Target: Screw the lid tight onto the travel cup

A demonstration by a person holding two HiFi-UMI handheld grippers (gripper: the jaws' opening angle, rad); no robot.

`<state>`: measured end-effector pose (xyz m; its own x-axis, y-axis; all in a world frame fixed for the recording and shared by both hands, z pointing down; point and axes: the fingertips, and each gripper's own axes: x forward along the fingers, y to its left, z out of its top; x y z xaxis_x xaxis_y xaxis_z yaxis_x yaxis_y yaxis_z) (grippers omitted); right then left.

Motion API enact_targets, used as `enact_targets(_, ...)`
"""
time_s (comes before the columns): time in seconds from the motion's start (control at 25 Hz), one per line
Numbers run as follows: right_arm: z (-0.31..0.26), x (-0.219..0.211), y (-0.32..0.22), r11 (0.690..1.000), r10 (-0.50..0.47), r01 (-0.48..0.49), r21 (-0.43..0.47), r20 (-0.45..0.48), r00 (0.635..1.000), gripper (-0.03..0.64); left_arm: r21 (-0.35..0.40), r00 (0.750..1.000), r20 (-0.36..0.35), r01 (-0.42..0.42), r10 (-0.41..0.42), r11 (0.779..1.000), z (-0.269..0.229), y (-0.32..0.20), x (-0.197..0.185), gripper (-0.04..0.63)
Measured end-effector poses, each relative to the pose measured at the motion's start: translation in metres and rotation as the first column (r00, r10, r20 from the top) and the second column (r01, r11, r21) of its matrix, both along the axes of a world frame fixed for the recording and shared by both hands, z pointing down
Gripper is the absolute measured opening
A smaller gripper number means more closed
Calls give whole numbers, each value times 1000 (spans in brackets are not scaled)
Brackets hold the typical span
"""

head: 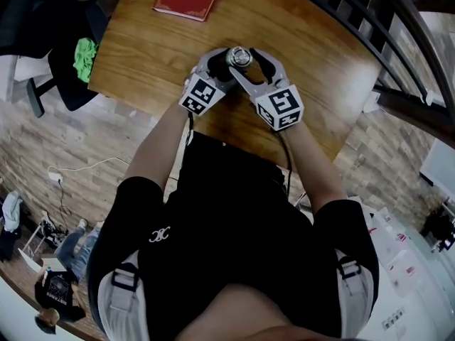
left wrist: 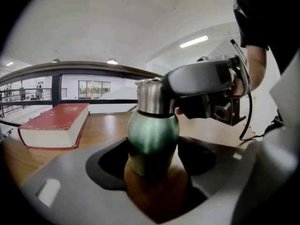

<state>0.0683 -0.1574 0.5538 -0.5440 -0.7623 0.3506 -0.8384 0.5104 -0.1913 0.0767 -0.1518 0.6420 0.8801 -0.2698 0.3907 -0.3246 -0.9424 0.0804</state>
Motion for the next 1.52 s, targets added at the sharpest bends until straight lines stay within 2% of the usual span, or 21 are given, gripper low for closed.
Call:
enact_targets(0.08,-3,5,7,993,-115,115,-2,-26,993,262,0,1000,-4,-2,2,1000,0,0,1,383)
enact_targets(0.16,-3,13,9,973,-229,228,-18,-93,969,262,1,1000,-8,-4,4,1000,1,0,2,383)
enact_targets(0.24,-3,20,6,942,-333,332,-36,-185,925,262,2,1000,-11,-5,5,1000,1,0,2,383)
enact_targets(0.32,-8,20,3,899,-434,435,-52,-244,867,262,2,1000,-15,-2,2,1000,1,0,2,383)
enact_targets(0.44,-15,7,4,800,-595,590,-107,-260,760,262,1,1000,-19,3,-3,1000,2,0,2,383)
enact_targets(0.56,-7,-8,12,669,-736,716,-197,-307,603,262,4,1000,-11,-1,1,1000,1,0,2,383)
enact_targets(0.64,1,-13,13,596,-791,762,-254,-351,502,262,4,1000,-8,-5,5,1000,1,0,2,383)
enact_targets(0.8,8,-14,7,489,-853,797,-354,-386,352,259,4,1000,-6,-6,6,1000,2,0,2,383)
enact_targets(0.88,8,-15,8,444,-876,805,-394,-378,298,245,3,1000,-7,-3,3,1000,2,0,3,383)
enact_targets(0.92,9,-15,8,433,-881,807,-401,-378,285,245,2,1000,-8,-1,1,1000,2,0,3,383)
enact_targets(0.96,9,-15,8,432,-881,807,-401,-377,285,245,1,1000,-8,-1,1,1000,2,0,3,383)
enact_targets(1.04,9,-15,7,462,-871,800,-384,-367,326,244,1,1000,-9,-1,1,1000,3,0,3,383)
enact_targets(1.12,8,-15,6,522,-843,779,-348,-349,409,244,1,1000,-11,-1,1,1000,3,0,2,383)
enact_targets(1.28,4,-14,1,675,-737,691,-256,-280,616,244,4,1000,-15,1,-1,1000,3,0,2,383)
enact_targets(1.36,2,-13,-1,747,-665,631,-212,-241,707,244,5,1000,-15,2,-2,1000,3,-1,2,383)
enact_targets(1.52,0,-9,-5,865,-500,480,-144,-180,847,242,-1,1000,-16,0,0,1000,3,0,2,383)
